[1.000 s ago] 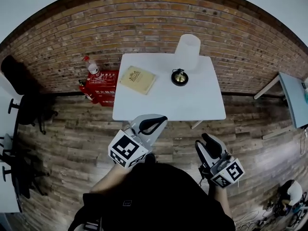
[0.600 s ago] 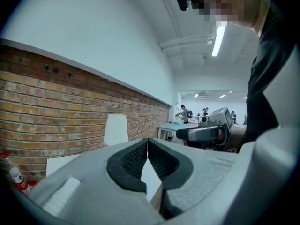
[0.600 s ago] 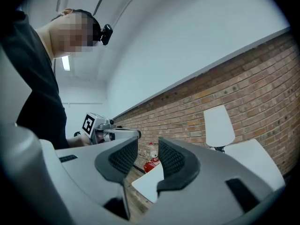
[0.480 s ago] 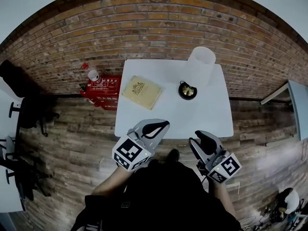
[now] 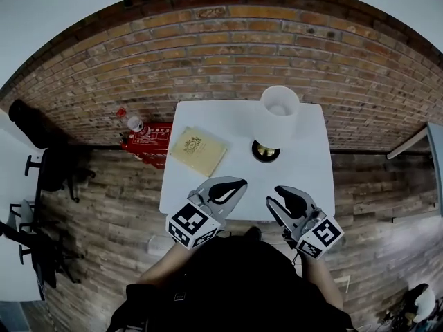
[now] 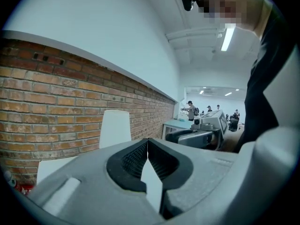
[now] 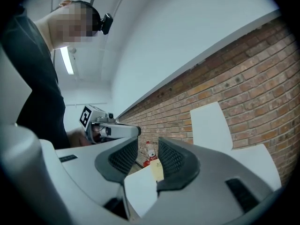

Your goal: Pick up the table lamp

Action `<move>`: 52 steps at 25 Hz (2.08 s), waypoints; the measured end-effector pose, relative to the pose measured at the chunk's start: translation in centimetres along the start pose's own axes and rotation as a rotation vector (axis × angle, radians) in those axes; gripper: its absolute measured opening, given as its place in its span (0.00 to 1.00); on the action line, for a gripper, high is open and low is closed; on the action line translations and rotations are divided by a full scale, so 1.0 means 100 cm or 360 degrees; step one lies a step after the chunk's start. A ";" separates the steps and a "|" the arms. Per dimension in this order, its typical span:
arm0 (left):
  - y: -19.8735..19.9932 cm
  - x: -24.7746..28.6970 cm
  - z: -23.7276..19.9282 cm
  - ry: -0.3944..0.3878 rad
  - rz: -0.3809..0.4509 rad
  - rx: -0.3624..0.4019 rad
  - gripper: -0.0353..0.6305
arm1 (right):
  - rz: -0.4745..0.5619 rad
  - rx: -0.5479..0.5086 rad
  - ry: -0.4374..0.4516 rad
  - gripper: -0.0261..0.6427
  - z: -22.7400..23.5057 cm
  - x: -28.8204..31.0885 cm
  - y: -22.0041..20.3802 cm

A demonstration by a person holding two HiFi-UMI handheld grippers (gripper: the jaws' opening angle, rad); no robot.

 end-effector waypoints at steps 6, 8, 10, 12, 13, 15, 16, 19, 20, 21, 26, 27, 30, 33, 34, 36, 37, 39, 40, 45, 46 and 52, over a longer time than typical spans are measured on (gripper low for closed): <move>-0.010 0.037 0.020 0.0006 -0.0052 -0.0010 0.07 | -0.0056 0.0078 0.0011 0.25 0.026 -0.022 -0.035; -0.018 0.043 0.020 0.0000 -0.0103 -0.0007 0.07 | -0.0050 0.0104 -0.0028 0.25 0.029 -0.022 -0.046; -0.022 0.050 0.015 0.0005 -0.0133 0.0007 0.07 | -0.0039 0.0116 -0.0068 0.25 0.036 -0.018 -0.054; -0.024 0.054 0.009 0.0026 -0.0145 0.0017 0.07 | -0.0035 0.0142 -0.0098 0.25 0.045 -0.011 -0.063; -0.024 0.056 0.008 0.0037 -0.0143 0.0028 0.07 | -0.0035 0.0155 -0.0105 0.25 0.048 -0.009 -0.067; -0.024 0.060 0.006 0.0064 -0.0127 0.0066 0.07 | -0.0050 0.0152 -0.0110 0.24 0.056 -0.004 -0.070; -0.024 0.063 0.004 0.0077 -0.0117 0.0084 0.07 | -0.0059 0.0136 -0.0113 0.24 0.061 -0.001 -0.069; -0.029 0.074 -0.010 0.0095 -0.0114 0.0103 0.07 | -0.0041 0.0076 -0.0139 0.24 0.078 0.011 -0.067; -0.032 0.077 -0.014 0.0100 -0.0115 0.0099 0.07 | -0.0029 0.0057 -0.0149 0.24 0.082 0.013 -0.068; -0.037 0.081 -0.018 0.0108 -0.0111 0.0093 0.07 | -0.0025 0.0041 -0.0156 0.24 0.086 0.015 -0.070; -0.061 0.097 -0.037 0.0176 -0.0070 0.0081 0.07 | -0.0013 0.0114 -0.0175 0.23 0.108 0.023 -0.100; -0.068 0.102 -0.041 0.0188 -0.0064 0.0076 0.07 | -0.0015 0.0122 -0.0187 0.23 0.114 0.024 -0.106; -0.088 0.115 -0.055 0.0236 -0.0037 0.0051 0.07 | -0.0028 0.0081 -0.0226 0.23 0.133 0.031 -0.125; -0.109 0.127 -0.067 0.0270 -0.0036 0.0050 0.07 | -0.0015 0.0008 -0.0273 0.24 0.154 0.042 -0.140; -0.116 0.132 -0.072 0.0280 -0.0040 0.0050 0.07 | -0.0011 -0.0017 -0.0298 0.24 0.161 0.046 -0.143; -0.130 0.143 -0.084 0.0318 -0.0042 0.0051 0.07 | -0.0029 -0.0062 -0.0349 0.26 0.178 0.055 -0.152; -0.136 0.148 -0.091 0.0347 -0.0043 0.0057 0.07 | -0.0051 -0.0077 -0.0372 0.28 0.186 0.060 -0.157; -0.145 0.157 -0.102 0.0413 -0.0044 0.0079 0.07 | -0.0096 -0.0089 -0.0418 0.34 0.199 0.067 -0.167; -0.148 0.160 -0.106 0.0439 -0.0042 0.0088 0.07 | -0.0107 -0.0089 -0.0450 0.36 0.206 0.070 -0.172; -0.157 0.173 -0.123 0.0466 -0.0030 0.0095 0.07 | -0.0076 -0.0187 -0.0659 0.43 0.234 0.081 -0.185; -0.159 0.176 -0.125 0.0464 -0.0026 0.0089 0.07 | -0.0069 -0.0221 -0.0694 0.44 0.237 0.082 -0.186; -0.168 0.200 -0.135 0.0442 -0.0002 0.0096 0.07 | -0.0032 -0.0334 -0.0821 0.44 0.261 0.098 -0.187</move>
Point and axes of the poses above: the fingertips, and each gripper's own axes: x forward along the fingers, z to its right, y out of its top, the point moved 6 cm from there along -x, backward along the fingers, and after that the axes turned 10 degrees about y, right-handed, at the moved point
